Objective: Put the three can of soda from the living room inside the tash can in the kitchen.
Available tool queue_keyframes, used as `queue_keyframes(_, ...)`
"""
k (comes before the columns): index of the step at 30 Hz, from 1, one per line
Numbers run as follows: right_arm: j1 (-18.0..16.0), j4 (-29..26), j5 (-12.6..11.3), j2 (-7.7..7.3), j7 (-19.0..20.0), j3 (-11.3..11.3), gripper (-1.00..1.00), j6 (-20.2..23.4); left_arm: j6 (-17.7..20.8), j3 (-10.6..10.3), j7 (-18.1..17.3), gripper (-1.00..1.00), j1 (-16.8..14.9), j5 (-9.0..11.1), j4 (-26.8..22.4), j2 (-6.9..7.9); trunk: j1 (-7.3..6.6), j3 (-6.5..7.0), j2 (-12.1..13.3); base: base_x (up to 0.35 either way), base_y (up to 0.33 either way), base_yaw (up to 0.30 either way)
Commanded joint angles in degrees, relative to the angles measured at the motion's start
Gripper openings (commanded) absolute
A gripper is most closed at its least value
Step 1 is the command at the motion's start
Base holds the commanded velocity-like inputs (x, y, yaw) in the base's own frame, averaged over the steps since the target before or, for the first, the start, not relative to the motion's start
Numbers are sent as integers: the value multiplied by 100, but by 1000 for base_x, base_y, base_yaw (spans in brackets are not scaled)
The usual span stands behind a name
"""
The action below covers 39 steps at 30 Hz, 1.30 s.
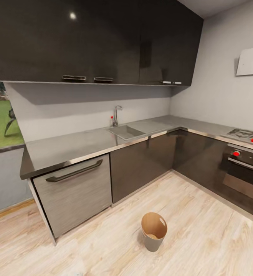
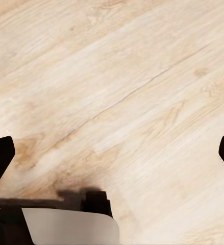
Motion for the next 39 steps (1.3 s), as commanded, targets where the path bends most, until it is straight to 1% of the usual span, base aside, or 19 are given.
queue_keyframes(1, 0, -1, 5, -2, 6, 0, 100, 0, 0, 0, 0, 100, 0, 0, 0, 0, 0, 0, 0, 346, 0, 0)
queue_keyframes(4, 0, -2, 8, -3, 8, 0, 100, -2, 0, 0, 4, 100, 0, 0, 0, 0, 0, 0, 0, 311, 0, 0)
queue_keyframes(8, 0, -1, 9, -3, 4, 0, 100, -2, -7, 0, 8, 100, 0, 0, 0, 0, 0, 0, 0, 94, 0, 0)
queue_keyframes(39, 0, -2, 16, 13, 1, 7, 100, -2, -9, 0, 18, 100, 0, -9, 0, 0, 0, 0, 0, 2, 0, 0)
